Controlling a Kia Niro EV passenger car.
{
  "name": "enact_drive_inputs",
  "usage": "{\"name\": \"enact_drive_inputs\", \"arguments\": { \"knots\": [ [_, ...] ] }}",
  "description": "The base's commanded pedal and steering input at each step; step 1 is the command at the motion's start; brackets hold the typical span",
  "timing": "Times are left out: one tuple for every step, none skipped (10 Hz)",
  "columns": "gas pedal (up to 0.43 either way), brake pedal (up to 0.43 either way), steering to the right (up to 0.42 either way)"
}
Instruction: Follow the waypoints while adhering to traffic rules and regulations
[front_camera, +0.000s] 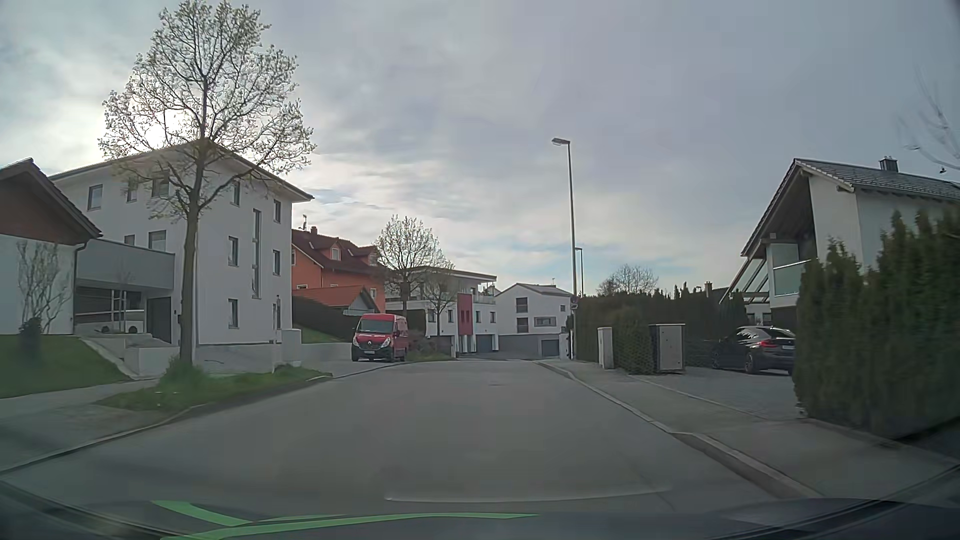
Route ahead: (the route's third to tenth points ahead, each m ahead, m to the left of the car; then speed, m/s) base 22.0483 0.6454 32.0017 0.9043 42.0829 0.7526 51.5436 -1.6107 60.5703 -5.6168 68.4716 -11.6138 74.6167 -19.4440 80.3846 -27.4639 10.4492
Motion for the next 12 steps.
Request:
{"name": "enact_drive_inputs", "arguments": {
  "knots": [
    [0.0, 0.0, 0.003],
    [0.0, 0.0, 0.003],
    [0.0, 0.0, 0.004],
    [0.0, 0.0, 0.005],
    [0.0, 0.0, 0.005],
    [0.0, 0.0, 0.005],
    [0.0, 0.0, 0.004],
    [0.0, 0.0, 0.004],
    [0.0, 0.0, 0.004],
    [0.0, 0.0, 0.004],
    [0.0, 0.0, 0.005],
    [0.0, 0.0, 0.004]
  ]
}}
